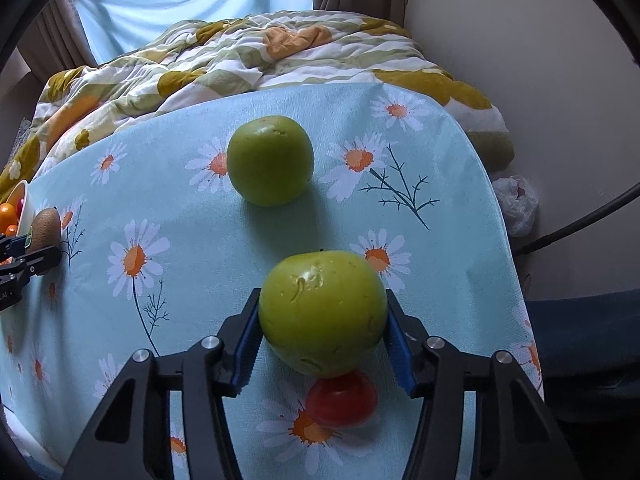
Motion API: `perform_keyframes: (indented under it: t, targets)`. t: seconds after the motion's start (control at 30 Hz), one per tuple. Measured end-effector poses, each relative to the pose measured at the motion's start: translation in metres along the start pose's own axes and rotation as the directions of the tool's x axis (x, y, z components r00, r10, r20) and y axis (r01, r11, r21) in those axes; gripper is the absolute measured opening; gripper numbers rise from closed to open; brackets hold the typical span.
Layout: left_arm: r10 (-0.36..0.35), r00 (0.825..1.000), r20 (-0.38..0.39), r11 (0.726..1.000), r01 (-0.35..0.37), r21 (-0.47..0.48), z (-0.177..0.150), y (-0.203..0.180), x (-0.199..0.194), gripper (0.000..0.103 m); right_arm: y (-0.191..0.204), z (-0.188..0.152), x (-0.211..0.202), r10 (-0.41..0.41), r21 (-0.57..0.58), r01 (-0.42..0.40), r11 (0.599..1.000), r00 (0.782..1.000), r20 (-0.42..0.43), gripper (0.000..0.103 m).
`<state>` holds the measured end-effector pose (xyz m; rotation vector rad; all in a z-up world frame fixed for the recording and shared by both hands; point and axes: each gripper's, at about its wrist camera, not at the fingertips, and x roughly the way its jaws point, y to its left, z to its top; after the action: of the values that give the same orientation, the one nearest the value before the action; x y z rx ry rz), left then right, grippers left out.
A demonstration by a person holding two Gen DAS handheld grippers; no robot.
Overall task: Organize fruits
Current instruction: 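Grasp the kiwi with the left gripper while the right gripper grasps the large green apple, then carry the kiwi into the bowl and open the left gripper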
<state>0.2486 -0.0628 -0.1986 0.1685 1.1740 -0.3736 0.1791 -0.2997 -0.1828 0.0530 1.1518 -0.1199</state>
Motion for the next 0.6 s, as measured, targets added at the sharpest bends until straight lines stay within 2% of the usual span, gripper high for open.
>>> perform_keyframes:
  t: [0.27,0.6]
  targets:
    - [0.002,0.999,0.042,1.0,-0.001,-0.029,-0.007,-0.004,-0.019,0.051,0.01,0.001,-0.021,0.041,-0.045,-0.039,0.998,0.998,0.046,0.051]
    - [0.016,0.992,0.127,0.997,-0.006,-0.078,-0.016,-0.011,-0.069,0.051,0.027,0.001,-0.06,0.111,-0.122,-0.099,0.988,0.99,0.088,0.051]
